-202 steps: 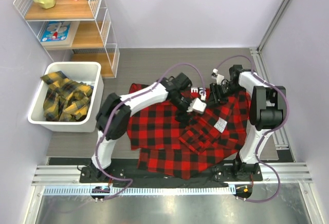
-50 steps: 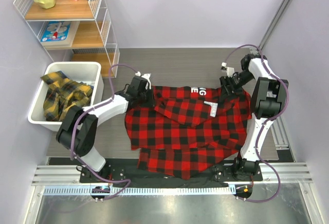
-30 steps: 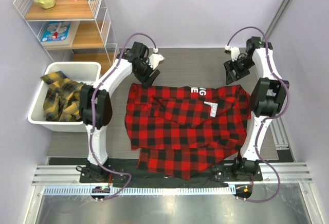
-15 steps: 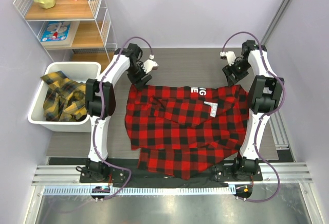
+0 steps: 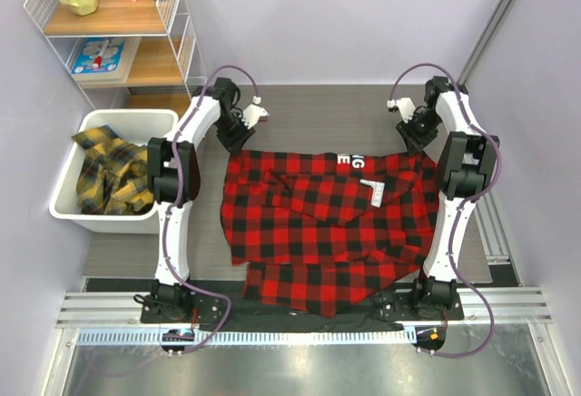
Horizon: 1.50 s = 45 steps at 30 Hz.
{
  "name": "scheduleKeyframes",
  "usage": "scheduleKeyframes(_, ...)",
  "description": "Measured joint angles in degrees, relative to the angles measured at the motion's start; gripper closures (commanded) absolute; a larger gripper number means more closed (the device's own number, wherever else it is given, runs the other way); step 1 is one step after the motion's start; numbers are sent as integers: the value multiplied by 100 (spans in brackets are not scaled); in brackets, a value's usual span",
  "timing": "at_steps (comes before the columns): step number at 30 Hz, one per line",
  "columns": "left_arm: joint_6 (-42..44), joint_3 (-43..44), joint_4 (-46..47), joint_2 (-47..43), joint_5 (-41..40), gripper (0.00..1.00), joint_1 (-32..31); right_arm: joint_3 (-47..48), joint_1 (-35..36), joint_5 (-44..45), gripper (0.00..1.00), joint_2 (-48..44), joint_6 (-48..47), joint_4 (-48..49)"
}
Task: Fold and stack the long sleeve shirts
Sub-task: Fold the shirt
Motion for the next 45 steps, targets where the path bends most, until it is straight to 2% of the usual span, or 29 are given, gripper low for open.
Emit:
scheduleKeyframes(1,-9,0,13,0,15,86,17,-9,0,13,73,0,-35,13)
scheduleKeyframes(2,-46,2,26,0,35,91,28,-22,0,22,76,0,-70,17)
scheduleKeyframes(3,-85,4,39,0,61,95,42,-35,0,35,87,0,-103,17)
scheduleKeyframes(4,-116,7,52,2,81,100,55,-44,0,39,92,0,-122,15)
scheduleKeyframes(6,-162,20,66,2,144,100,85,-59,0,61,99,-2,-157,13)
scheduleKeyframes(10,-284,46,66,2,372,100,186,-101,-20,122,99,-7,-236,7)
scheduleKeyframes(11,-295,44,63,0,413,97,221,-118,-26,122,99,-15,-251,4)
scheduleKeyframes(12,-304,44,63,-2,481,76,275,-136,-39,120,99,-26,-269,-7)
scheduleKeyframes(13,-310,44,63,-4,531,66,328,-142,-55,118,99,-31,-275,-26)
scheduleKeyframes(16,-334,44,63,-24,693,48,407,-140,-83,101,99,-42,-282,-55)
scheduleKeyframes(21,-385,177,61,-26,831,40,343,-92,-81,70,99,-39,-264,-149)
scheduleKeyframes(26,-221,525,101,28,903,39,103,-31,-81,55,99,-39,-262,-175)
scheduleKeyframes(35,361,866,-44,599,931,44,-68,79,-76,52,99,-39,-243,-210)
scheduleKeyframes(38,527,866,-138,643,916,55,-50,92,-76,55,99,-39,-240,-212)
scheduleKeyframes(40,614,866,-162,643,911,67,-48,92,-76,57,99,-37,-240,-212)
scheduleKeyframes(41,664,866,-177,643,905,77,-48,92,-76,57,99,-37,-240,-212)
scheduleKeyframes(44,804,866,-271,651,866,87,-48,92,-76,72,99,-37,-240,-212)
scheduleKeyframes(45,839,866,-315,651,859,94,-48,92,-76,81,99,-37,-240,-210)
